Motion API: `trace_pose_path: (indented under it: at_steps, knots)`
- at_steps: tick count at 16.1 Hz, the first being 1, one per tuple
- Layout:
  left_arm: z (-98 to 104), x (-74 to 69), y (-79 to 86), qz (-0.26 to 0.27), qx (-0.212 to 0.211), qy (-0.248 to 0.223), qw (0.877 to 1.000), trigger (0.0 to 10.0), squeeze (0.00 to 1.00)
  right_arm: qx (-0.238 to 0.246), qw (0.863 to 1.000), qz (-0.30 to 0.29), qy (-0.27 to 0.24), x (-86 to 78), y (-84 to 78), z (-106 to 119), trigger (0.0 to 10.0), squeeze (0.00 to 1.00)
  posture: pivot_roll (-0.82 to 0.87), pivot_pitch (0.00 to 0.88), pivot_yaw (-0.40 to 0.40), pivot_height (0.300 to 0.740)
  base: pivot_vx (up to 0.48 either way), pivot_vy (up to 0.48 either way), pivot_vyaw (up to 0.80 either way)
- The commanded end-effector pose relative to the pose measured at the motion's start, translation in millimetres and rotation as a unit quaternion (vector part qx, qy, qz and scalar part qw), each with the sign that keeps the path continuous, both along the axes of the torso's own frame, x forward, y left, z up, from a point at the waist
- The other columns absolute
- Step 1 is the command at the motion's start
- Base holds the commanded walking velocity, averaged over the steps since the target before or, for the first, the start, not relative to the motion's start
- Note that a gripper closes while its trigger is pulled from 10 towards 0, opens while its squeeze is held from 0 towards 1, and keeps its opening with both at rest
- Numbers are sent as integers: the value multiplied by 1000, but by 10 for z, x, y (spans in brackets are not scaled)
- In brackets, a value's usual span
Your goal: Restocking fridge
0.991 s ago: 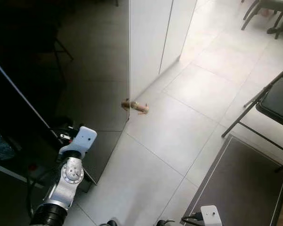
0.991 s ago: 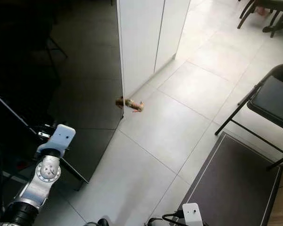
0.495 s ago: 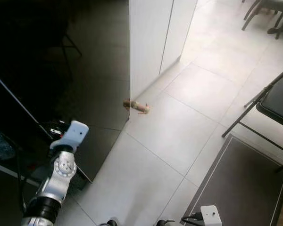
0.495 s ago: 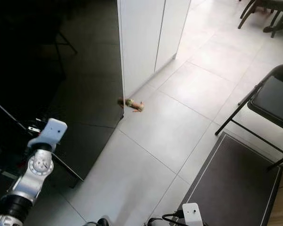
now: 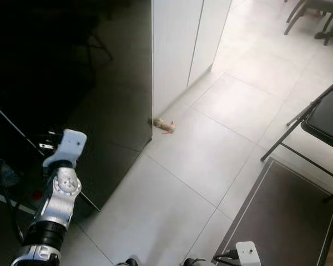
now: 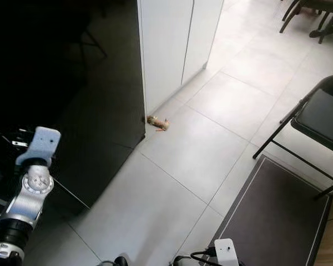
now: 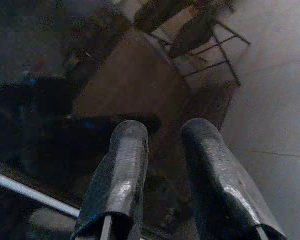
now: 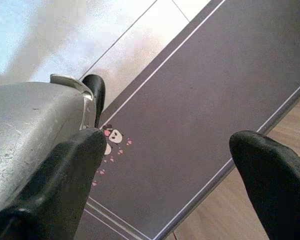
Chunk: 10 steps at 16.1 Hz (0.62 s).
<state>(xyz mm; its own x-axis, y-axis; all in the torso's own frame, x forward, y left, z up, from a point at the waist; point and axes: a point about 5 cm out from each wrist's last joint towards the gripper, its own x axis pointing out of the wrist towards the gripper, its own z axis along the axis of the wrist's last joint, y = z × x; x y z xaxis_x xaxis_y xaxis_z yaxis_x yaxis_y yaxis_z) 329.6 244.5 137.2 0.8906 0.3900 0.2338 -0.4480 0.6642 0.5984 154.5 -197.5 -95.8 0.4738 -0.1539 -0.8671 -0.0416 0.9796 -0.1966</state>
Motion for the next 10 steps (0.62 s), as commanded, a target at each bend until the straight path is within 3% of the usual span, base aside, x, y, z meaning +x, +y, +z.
trace_pose_path:
  at_steps: [1,3,6,10]
  knots:
    - [53,16,65,15,-2,-8,1000,10000,0,21,1000,5,19,-99,104,-53,10000,0,-132,178,-26,740,0,0,0]
    - [110,53,73,22,-2,-17,1000,10000,0,22,1000,6,20,-98,103,-53,10000,0,-134,176,-26,740,0,0,0]
    - [193,114,154,47,-43,-35,997,10000,0,24,999,7,19,-101,103,-54,10000,0,-134,170,-25,740,0,0,0]
    - [156,98,173,53,-79,-37,995,10000,0,25,999,8,20,-105,110,-56,10000,0,-136,162,-21,740,0,0,0]
